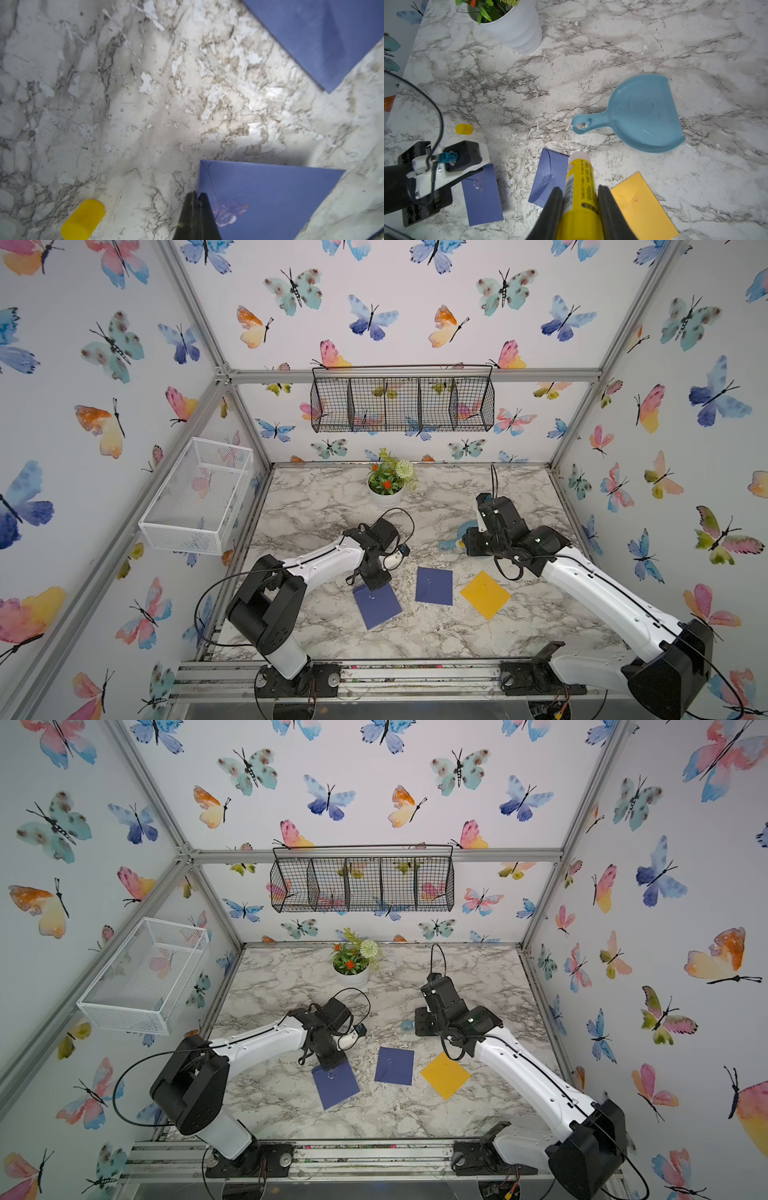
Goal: Seal the envelope with a glue stick
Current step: Move the envelope to the center of the board.
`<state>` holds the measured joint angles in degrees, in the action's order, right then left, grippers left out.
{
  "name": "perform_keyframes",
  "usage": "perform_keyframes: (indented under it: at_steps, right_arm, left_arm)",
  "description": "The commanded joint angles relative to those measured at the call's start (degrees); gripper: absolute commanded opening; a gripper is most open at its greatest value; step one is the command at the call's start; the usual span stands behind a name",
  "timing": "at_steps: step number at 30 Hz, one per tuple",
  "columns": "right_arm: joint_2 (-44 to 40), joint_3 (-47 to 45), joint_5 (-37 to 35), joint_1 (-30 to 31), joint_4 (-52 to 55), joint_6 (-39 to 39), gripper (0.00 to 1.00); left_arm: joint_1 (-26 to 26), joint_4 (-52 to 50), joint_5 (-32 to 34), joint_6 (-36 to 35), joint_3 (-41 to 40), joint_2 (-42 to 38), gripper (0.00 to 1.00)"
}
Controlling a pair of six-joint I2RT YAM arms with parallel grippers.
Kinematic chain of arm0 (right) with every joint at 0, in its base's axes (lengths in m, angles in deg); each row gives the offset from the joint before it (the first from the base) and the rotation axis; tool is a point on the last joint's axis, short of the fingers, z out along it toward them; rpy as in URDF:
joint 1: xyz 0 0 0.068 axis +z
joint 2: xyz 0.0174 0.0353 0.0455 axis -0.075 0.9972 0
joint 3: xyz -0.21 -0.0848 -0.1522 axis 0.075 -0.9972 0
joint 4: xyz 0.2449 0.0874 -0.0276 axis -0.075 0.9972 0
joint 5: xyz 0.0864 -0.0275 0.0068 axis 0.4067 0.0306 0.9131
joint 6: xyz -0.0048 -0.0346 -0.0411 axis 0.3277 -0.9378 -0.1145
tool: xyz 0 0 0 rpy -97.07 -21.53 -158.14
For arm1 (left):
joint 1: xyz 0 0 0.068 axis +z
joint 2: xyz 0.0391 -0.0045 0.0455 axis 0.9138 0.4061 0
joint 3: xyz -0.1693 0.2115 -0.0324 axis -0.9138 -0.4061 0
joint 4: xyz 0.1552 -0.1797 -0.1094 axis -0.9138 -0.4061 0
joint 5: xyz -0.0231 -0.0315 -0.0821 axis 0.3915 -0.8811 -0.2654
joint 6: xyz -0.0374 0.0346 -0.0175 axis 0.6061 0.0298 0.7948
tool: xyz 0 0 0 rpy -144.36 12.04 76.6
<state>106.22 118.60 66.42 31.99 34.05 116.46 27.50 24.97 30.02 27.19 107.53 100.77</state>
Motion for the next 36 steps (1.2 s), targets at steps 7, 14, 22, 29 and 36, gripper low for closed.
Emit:
perform_keyframes:
  at_steps: [7, 14, 22, 29, 36]
  right_arm:
    - [-0.89, 0.03, -0.56, -0.26, -0.15, 0.12, 0.03]
    - [-0.89, -0.48, -0.65, -0.26, -0.53, 0.28, 0.02]
    - [-0.73, -0.18, -0.73, -0.26, -0.58, -0.02, 0.03]
    - [-0.06, 0.28, 3.63, -0.26, -0.97, 0.13, 0.03]
    - [2.31, 0.19, 8.29, -0.25, -0.90, 0.92, 0.03]
  left_arm:
    - [-0.23, -3.73, -4.93, 25.23, -3.24, 1.69, 0.04]
    - [-1.80, -0.88, -3.96, 33.87, -3.71, 1.44, 0.10]
    - [-2.07, 4.31, -5.22, 38.43, -6.03, -3.77, 0.37]
    - [-2.07, 8.29, -5.01, 44.84, -11.47, -16.25, 0.38]
    - [-7.08, 9.22, -0.34, 54.68, -21.22, -27.71, 0.36]
